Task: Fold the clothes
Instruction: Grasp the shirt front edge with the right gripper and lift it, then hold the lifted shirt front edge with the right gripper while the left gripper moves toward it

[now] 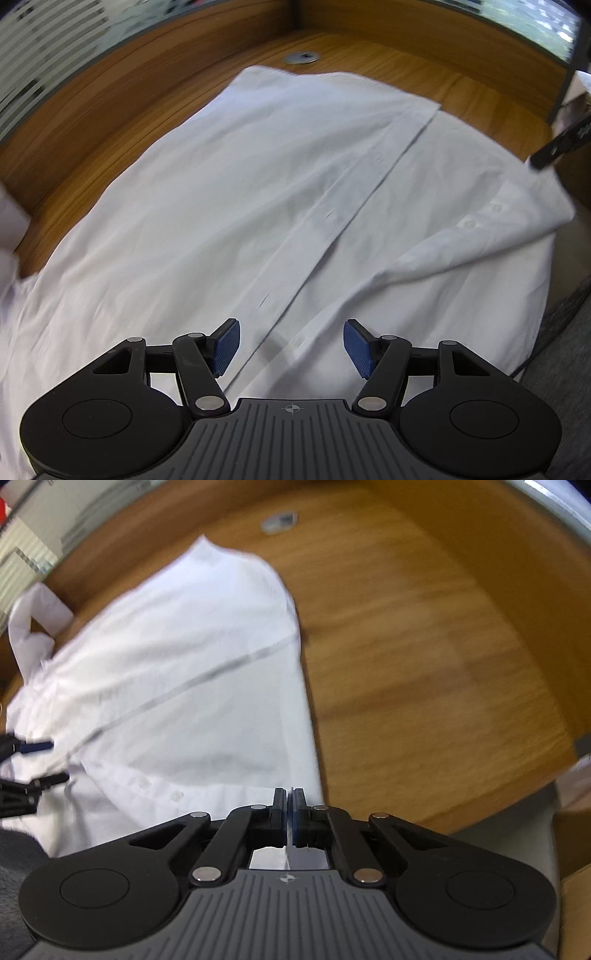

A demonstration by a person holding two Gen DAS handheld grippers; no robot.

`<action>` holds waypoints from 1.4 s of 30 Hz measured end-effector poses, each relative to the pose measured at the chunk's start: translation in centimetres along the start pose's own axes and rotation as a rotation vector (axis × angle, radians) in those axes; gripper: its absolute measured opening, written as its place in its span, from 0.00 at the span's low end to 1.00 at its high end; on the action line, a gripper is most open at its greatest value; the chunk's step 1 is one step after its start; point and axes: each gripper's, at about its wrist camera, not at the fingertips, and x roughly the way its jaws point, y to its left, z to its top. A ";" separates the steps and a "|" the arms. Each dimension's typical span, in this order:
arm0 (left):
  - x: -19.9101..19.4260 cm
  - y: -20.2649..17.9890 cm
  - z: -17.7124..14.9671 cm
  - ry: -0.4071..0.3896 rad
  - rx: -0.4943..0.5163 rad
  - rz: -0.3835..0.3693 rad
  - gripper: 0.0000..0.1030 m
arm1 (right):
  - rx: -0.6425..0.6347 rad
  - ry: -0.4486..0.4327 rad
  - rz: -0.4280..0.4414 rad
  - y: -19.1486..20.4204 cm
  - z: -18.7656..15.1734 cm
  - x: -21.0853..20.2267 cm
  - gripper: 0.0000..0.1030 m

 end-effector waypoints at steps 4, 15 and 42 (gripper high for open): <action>-0.3 1.3 -1.6 0.029 -0.045 0.029 0.64 | -0.077 -0.089 -0.009 1.3 1.7 -1.9 0.02; -1.3 3.6 -2.0 0.016 -0.120 0.003 0.63 | -0.293 -0.272 -0.052 4.2 7.3 -4.4 0.02; 9.5 4.1 8.8 0.243 -0.253 -0.990 0.48 | -0.394 -0.369 -0.173 7.3 7.4 -5.4 0.02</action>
